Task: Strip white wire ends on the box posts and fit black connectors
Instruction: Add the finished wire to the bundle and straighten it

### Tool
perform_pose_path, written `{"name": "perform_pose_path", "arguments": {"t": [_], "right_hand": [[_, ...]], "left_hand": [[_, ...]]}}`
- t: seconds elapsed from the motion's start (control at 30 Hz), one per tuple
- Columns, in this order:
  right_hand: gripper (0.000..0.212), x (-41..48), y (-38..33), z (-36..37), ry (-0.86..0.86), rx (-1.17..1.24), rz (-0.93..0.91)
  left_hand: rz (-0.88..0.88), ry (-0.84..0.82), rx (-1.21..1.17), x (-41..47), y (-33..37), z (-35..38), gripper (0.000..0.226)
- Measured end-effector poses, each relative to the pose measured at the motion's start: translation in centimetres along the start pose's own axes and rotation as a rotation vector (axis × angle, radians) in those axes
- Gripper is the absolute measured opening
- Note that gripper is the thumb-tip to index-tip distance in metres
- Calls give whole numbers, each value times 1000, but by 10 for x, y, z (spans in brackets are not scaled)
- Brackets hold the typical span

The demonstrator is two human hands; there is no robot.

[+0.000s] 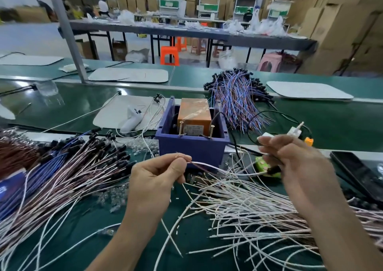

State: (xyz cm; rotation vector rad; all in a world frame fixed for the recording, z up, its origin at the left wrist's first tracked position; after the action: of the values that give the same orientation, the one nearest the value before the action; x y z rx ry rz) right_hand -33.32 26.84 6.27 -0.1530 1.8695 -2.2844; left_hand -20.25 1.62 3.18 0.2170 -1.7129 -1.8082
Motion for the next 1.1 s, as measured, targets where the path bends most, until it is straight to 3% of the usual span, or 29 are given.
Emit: {"name": "perform_pose_path", "arguments": {"t": [0.07, 0.1, 0.17, 0.27, 0.4, 0.57, 0.63, 0.73, 0.87, 0.93, 1.03, 1.1], "right_hand": [[37, -5, -15, 6, 84, -407, -201], [38, -9, -17, 18, 37, -550, -264], [34, -24, -8, 49, -125, -755, -328], [40, -42, 21, 88, -196, -943, -431], [26, -42, 49, 116, -262, -841, -400], [13, -37, 49, 105, -252, -654, -412], [12, -35, 42, 96, -199, -614, -427], [16, -35, 30, 81, -91, -706, -538], [29, -47, 18, 75, 10, -836, -721], [31, -50, 18, 75, 36, -866, -742], [22, -49, 22, 78, 29, -895, -698], [21, -49, 30, 81, -17, -905, -624]], "left_hand": [[-8, -4, 37, 1, -4, 3, 9], [-7, -6, 68, 1, -6, 4, 12], [3, -10, 109, 1, -7, 5, 18], [5, -2, 113, 2, -7, 6, 23], [2, -3, 127, 4, -7, 3, 28], [-59, -22, 102, 6, -8, -5, 10], [-123, -94, 98, 6, -9, -7, 20], [-242, -167, 92, 11, -12, -15, 39], [-353, -310, 160, 16, -10, -38, 44], [-439, -297, -8, 19, -11, -56, 55], [-481, -395, -772, 18, 6, -56, 48], [-502, -386, -926, 18, 3, -57, 51]]}}
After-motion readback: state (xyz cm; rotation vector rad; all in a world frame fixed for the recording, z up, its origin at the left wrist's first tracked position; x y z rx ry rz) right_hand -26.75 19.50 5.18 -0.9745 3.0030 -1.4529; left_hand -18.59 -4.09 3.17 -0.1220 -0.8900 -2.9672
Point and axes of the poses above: each hand's wrist, its own x-axis towards the middle knuckle, its own z-axis out of the palm, y = z × x, the point moved 6 cm from there along x, towards the middle knuckle, and after that the axes turned 7 degrees about z, right-handed, at the moved point
